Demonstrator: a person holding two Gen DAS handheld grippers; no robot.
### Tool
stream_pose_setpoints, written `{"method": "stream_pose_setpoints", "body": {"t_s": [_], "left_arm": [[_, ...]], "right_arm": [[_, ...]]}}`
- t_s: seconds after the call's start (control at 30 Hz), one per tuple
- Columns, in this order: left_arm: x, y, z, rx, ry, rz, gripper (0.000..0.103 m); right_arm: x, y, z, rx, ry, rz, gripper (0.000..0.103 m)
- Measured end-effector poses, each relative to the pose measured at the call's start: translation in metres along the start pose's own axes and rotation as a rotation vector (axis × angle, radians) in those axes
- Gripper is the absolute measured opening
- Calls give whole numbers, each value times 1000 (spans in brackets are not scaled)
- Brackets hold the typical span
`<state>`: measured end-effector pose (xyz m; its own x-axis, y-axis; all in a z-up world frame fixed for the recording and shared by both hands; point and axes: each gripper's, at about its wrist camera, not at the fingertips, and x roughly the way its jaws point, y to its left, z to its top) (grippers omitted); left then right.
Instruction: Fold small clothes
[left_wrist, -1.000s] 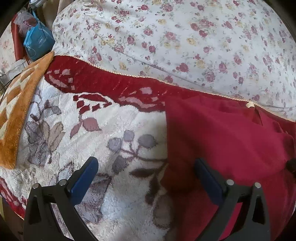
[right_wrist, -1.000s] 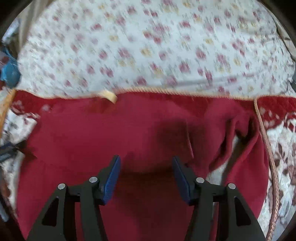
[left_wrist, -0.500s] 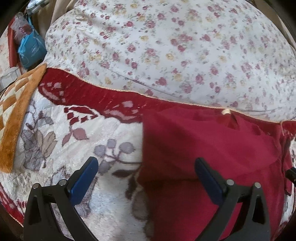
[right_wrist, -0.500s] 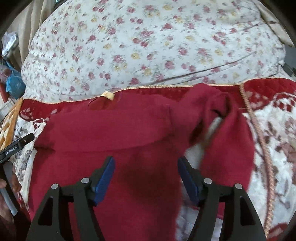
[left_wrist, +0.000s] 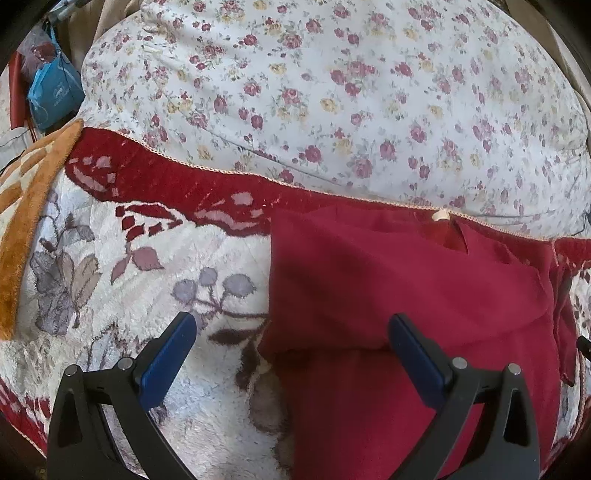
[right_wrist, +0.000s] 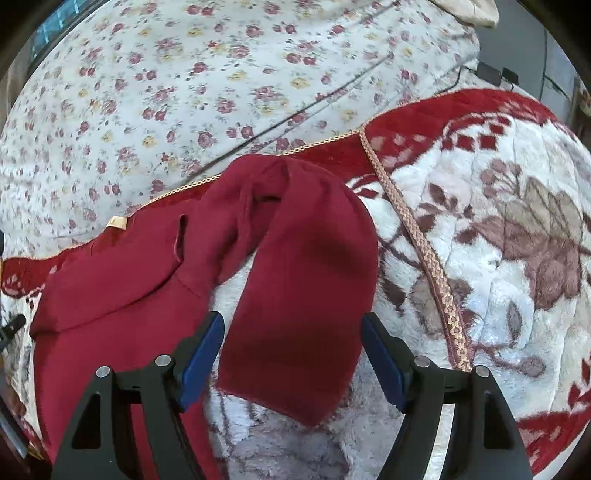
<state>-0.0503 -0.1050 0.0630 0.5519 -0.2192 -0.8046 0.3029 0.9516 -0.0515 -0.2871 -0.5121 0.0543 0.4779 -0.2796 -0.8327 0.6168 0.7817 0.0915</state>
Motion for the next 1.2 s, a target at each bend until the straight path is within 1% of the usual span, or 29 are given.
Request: {"method": "stream_pose_setpoints", "body": {"t_s": [0.07,0.13,0.2,0.23,0.3,0.4,0.47,0.5,0.57,0.6,0.63,0.67,0.7,0.73,0.83,0.93,1.0,1.07,1.1,1.17,1.2], "left_arm": [[1,-1,-1,3,2,6,103],[1,-1,0,2,1,4,103],[2,-2,-1,0,-2,4,103],[2,-2,-1,-1,-2,3,103],[3,0,-1,-7,1,2,103],[3,3,-1,-15,5,2,103],[2,4,-1,-20,6,1,103],[2,5,-1,-22,6,1,103],[3,5,-1,-26,14,3,103],[3,5,-1,-28,15,1,103],[3,5,-1,-30,14,-3,103],[2,5,-1,-31,12,-5,103],[2,5,-1,-29,11,-4,103],[1,5,-1,-27,10,-2,103],[0,6,-1,-34,8,-7,103],[0,8,0,-47,11,-14,103],[-1,8,0,-44,8,-10,103],[-2,7,0,-40,4,-6,103],[-2,7,1,-40,2,-5,103],[-3,7,2,-43,-2,-5,103],[-3,7,2,-45,-4,-4,103]], "right_arm": [[2,2,-2,-9,13,-8,80],[-3,0,-3,-10,-7,-27,80],[-3,-10,-4,37,-15,-68,80],[-2,-15,-4,59,-4,-74,80],[5,-25,-8,96,36,-58,80],[12,-29,-20,107,65,-53,80],[15,-29,-31,103,62,-58,78],[16,-27,-34,91,42,-71,75],[17,-22,-34,49,22,-81,62],[16,-18,-32,20,9,-65,37],[15,-14,-32,0,-1,-55,17],[15,-10,-30,-20,-6,-59,15],[14,-8,-29,-30,-10,-69,11],[11,-7,-26,-30,-18,-54,8],[-15,-19,-5,63,-81,51,8],[-54,-30,31,94,-191,68,6],[-84,-36,60,107,-263,108,6],[-117,-30,89,68,-340,133,6],[-135,-23,104,40,-375,173,2],[-161,-8,125,-5,-406,262,2],[-174,4,136,-36,-408,325,2]]}}
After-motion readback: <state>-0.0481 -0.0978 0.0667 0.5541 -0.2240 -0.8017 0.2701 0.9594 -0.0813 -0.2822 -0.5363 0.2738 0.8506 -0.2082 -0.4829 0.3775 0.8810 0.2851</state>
